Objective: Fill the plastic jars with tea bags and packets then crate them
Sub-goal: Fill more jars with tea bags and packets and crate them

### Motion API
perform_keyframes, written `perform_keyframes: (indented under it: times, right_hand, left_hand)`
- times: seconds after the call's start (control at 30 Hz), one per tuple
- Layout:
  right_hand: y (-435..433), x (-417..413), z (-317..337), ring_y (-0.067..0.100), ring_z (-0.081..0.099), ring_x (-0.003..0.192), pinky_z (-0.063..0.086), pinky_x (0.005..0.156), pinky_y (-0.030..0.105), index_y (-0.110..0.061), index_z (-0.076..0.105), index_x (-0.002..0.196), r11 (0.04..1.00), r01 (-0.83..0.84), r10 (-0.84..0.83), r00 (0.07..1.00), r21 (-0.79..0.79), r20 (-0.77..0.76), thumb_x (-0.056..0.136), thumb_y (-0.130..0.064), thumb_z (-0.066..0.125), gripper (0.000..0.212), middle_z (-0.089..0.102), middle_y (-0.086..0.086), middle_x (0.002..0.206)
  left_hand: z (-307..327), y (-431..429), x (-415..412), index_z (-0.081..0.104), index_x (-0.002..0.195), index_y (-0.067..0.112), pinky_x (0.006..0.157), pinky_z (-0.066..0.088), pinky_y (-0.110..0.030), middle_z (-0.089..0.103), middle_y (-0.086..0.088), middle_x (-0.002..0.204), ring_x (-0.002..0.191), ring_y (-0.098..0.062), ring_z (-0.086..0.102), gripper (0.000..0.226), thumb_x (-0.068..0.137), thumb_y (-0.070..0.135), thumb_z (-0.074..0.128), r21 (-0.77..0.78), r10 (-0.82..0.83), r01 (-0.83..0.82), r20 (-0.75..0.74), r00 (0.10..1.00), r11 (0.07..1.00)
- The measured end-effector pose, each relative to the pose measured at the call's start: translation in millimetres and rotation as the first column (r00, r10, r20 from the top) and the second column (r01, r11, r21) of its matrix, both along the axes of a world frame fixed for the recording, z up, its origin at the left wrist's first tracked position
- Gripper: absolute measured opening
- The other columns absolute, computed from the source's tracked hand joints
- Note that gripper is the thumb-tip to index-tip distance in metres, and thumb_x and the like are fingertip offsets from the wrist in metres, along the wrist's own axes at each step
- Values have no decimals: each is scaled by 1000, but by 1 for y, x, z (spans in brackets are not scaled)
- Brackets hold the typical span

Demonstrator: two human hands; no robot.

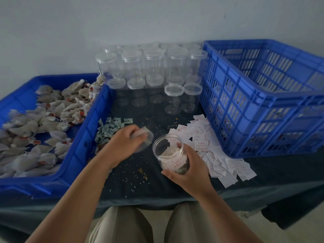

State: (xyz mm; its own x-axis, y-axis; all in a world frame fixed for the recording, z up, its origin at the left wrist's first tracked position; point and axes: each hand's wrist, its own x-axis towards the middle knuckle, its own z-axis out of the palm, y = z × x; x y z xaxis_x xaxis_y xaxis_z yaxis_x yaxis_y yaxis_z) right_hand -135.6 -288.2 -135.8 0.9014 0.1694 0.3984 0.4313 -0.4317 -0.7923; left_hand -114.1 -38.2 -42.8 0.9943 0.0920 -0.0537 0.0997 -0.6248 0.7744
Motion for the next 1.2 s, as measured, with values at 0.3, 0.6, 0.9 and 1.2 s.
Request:
perform_keyframes:
  times: [0.3, 0.6, 0.9, 1.2]
  right_hand:
    - [1, 3, -6, 4, 70, 95, 59, 72, 26, -37, 53, 127, 998, 7, -10, 999, -64, -39, 70, -70, 87, 74, 69, -20, 107]
    - [3, 5, -6, 3, 71, 86, 54, 62, 14, -53, 47, 124, 1000, -20, 20, 1000, -24, 1, 71, -59, 91, 69, 68, -24, 95]
    - [11, 16, -24, -25, 49, 102, 34, 54, 7, -37, 42, 140, 938, 175, -184, 983, -300, -1, 66, -83, 70, 91, 42, -46, 119]
    - [6, 9, -16, -17, 55, 67, 34, 51, 3, -56, 37, 120, 938, 170, -180, 984, -301, -5, 64, -78, 78, 73, 50, -35, 78]
  left_hand:
    - [14, -49, -21, 28, 143, 58, 98, 47, -23, 37, 26, 141, 124, 8, 47, 91, 70, 88, 72, 114, -417, 413, 14, 909, 904]
    - [27, -95, -10, 41, 132, 45, 100, 47, -42, 42, 18, 144, 133, -14, 42, 83, 70, 99, 50, 369, -390, 410, -130, 911, 834]
    - [12, -125, -2, 47, 145, 35, 109, 44, -51, 49, 9, 149, 136, -22, 46, 77, 87, 86, 41, 689, -503, 358, 11, 864, 631]
    - [25, -97, 18, 72, 99, 46, 119, 32, -34, 50, 31, 151, 143, 5, 38, 38, 83, 80, 65, 580, -827, 679, -14, 561, 451]
